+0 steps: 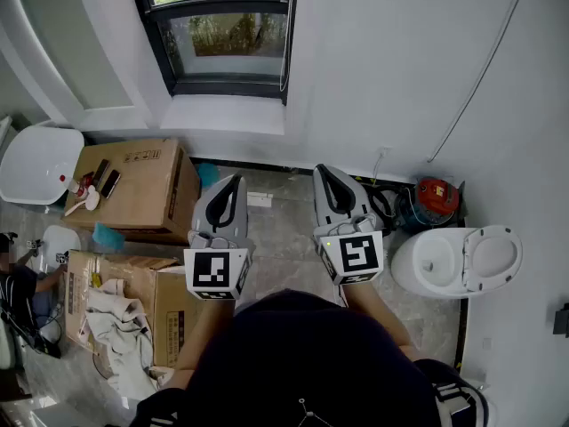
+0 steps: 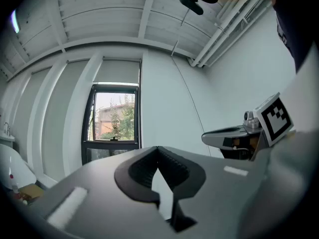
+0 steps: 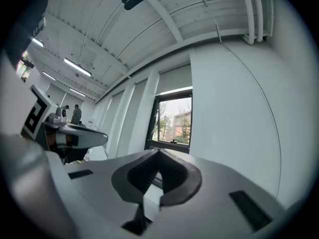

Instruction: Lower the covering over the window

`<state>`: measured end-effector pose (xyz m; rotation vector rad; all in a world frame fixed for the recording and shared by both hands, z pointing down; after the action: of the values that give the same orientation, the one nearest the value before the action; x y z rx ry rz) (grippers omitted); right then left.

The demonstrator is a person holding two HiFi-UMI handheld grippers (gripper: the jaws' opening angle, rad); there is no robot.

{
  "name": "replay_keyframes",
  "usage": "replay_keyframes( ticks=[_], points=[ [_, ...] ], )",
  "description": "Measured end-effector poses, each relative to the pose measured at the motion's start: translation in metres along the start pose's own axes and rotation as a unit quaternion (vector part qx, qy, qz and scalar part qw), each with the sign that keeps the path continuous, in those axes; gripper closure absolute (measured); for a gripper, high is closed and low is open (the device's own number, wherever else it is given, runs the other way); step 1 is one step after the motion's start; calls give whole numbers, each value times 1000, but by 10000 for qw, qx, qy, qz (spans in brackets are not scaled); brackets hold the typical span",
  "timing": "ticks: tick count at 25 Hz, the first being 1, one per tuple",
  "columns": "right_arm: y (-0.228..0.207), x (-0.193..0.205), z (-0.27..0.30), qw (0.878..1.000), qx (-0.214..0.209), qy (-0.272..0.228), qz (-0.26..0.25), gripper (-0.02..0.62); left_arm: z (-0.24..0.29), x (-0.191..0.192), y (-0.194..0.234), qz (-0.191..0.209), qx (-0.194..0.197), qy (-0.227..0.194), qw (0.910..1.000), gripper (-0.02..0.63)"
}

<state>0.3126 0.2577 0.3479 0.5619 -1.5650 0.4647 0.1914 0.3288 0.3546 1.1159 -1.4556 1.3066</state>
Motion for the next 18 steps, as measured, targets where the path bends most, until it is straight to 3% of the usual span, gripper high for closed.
replay_keyframes(
  ticks=[5, 10, 18],
  points=[
    [-12, 15, 11, 9998, -61, 85, 148, 583, 13, 6, -6, 14, 9, 37, 10000, 595],
    [11, 47, 30, 9969, -450, 451, 472, 583, 14, 34, -5, -70, 178, 270, 9995, 595],
    [6, 70, 106, 9972, -295, 556, 401, 583, 60, 79, 51, -314, 347, 288, 9985, 595]
  ],
)
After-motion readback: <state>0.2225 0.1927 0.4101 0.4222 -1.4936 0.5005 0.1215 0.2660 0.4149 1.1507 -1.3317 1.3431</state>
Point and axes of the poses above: the fingertips, and each gripper's own axes: z forward along the fingers, y to its left, x out of its underside, the point moved 1 cm from there along -z, backward along the fingers, and after that the axes turned 8 degrees about z, right-handed, at the moved point
